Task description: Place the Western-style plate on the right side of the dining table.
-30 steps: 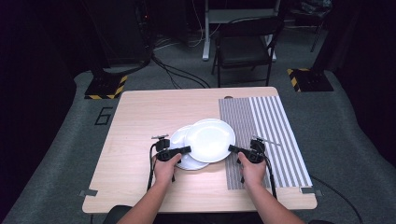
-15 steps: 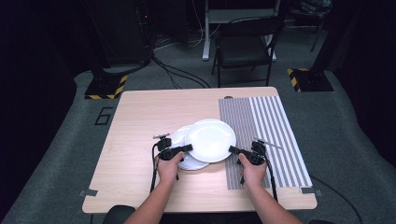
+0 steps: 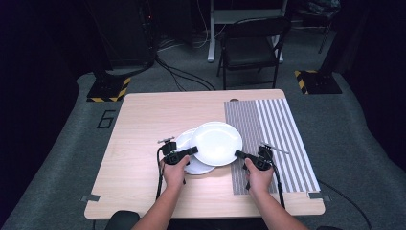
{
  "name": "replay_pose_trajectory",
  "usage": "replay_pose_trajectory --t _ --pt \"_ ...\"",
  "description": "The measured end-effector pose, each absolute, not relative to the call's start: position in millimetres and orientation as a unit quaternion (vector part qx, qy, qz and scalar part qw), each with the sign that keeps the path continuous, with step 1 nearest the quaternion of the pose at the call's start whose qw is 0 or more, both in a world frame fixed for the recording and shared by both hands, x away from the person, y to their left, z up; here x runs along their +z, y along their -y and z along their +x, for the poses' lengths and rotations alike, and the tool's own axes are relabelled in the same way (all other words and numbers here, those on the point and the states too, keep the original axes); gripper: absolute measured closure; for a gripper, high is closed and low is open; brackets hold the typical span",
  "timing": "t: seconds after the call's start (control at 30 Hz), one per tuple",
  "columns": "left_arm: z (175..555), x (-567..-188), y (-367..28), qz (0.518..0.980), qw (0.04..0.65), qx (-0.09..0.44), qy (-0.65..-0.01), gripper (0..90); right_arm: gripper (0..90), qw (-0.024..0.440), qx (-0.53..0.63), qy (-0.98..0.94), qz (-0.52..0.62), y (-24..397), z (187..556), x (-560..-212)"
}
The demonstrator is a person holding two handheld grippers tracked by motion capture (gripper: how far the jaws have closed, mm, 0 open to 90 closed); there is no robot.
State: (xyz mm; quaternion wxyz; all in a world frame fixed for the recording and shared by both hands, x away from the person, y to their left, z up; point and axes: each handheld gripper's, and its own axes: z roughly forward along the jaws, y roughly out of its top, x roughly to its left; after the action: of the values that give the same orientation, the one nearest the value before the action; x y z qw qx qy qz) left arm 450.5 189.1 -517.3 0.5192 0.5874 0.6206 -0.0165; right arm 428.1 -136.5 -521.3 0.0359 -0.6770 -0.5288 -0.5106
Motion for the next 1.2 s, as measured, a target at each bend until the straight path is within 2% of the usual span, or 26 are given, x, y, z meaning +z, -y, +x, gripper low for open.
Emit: replay_pose_trajectory --t 0.8,1.2 --pt "446 -503 -177 0.582 0.542 0.0 -0.606 73.3 74.2 0.004 -0.538 0.557 -0.632 150 425 -502" --pt "442 -499 -170 0.577 0.544 0.006 -0.608 73.2 73.7 0.01 -0.546 0.556 -0.626 156 426 -501"
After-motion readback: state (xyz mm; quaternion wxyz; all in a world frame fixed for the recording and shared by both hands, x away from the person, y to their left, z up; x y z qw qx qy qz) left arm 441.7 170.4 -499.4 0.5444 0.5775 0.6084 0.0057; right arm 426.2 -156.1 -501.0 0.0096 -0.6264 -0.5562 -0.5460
